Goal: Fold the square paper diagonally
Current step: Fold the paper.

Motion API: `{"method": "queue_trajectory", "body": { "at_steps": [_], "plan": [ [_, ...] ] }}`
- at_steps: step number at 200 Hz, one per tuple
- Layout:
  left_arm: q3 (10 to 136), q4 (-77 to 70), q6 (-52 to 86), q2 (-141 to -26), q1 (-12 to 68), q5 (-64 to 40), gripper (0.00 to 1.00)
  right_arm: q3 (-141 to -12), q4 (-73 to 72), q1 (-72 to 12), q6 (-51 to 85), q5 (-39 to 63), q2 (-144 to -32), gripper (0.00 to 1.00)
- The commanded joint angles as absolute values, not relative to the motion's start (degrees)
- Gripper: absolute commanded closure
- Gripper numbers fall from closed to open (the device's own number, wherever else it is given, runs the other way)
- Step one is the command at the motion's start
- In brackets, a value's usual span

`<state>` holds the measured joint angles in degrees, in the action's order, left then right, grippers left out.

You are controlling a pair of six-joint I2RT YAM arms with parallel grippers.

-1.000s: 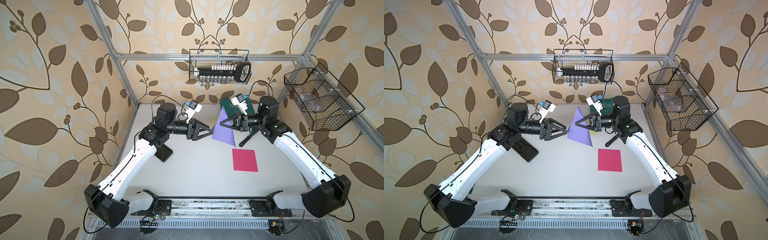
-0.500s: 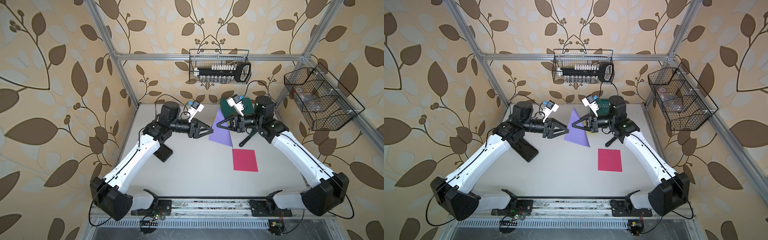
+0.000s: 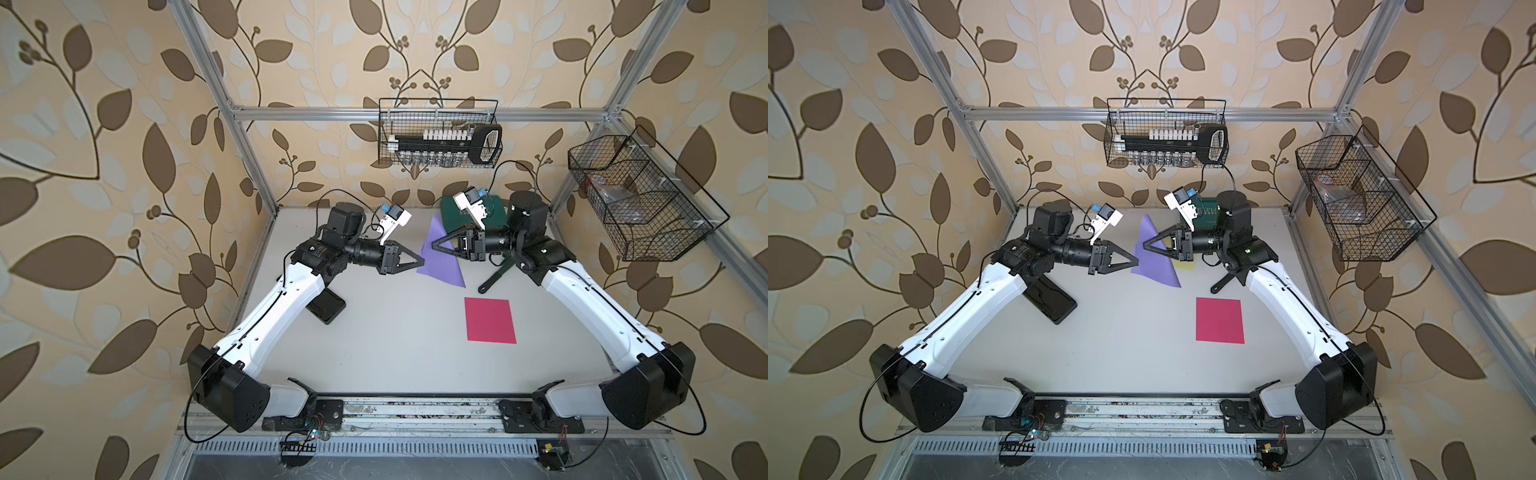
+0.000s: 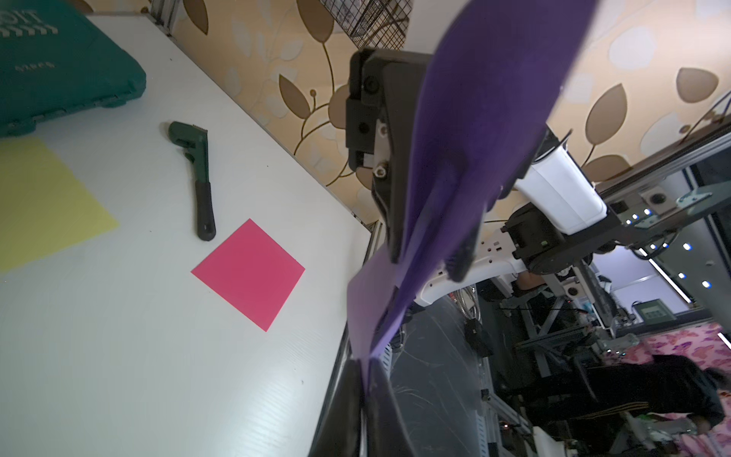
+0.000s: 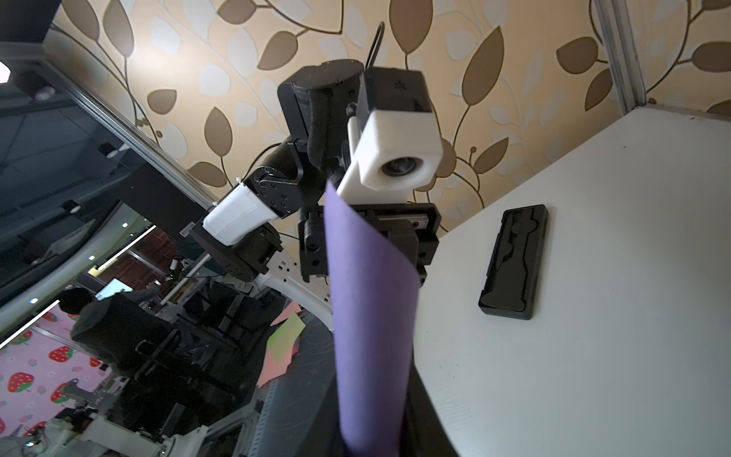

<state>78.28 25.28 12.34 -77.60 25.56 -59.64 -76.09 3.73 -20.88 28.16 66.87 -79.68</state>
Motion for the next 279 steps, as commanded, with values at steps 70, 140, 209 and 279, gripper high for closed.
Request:
{"method": "queue_trajectory", "body": {
  "at_steps": [70,140,209,279],
  "plan": [
    [80.6,22.1,14.6,-76.9,25.8,-60.9,1.00,-77.2,14.3,-18.1,20.2,69.0,-78.2,0.46],
    [80.7,18.5,15.1,-79.4,25.6,-64.4,1.00,-72.5,17.9,-17.1,17.1,72.2,-75.5,0.37],
    [82.2,22.1,14.0,-79.4,25.6,-61.7,1.00,-71.4,25.9,-16.3,12.0,50.7,-69.9,0.21],
    [82.5,20.7,13.5,-80.6,25.3,-62.7,1.00,-71.4,32.8,-16.3,7.7,59.1,-70.2,0.28]
  ]
}}
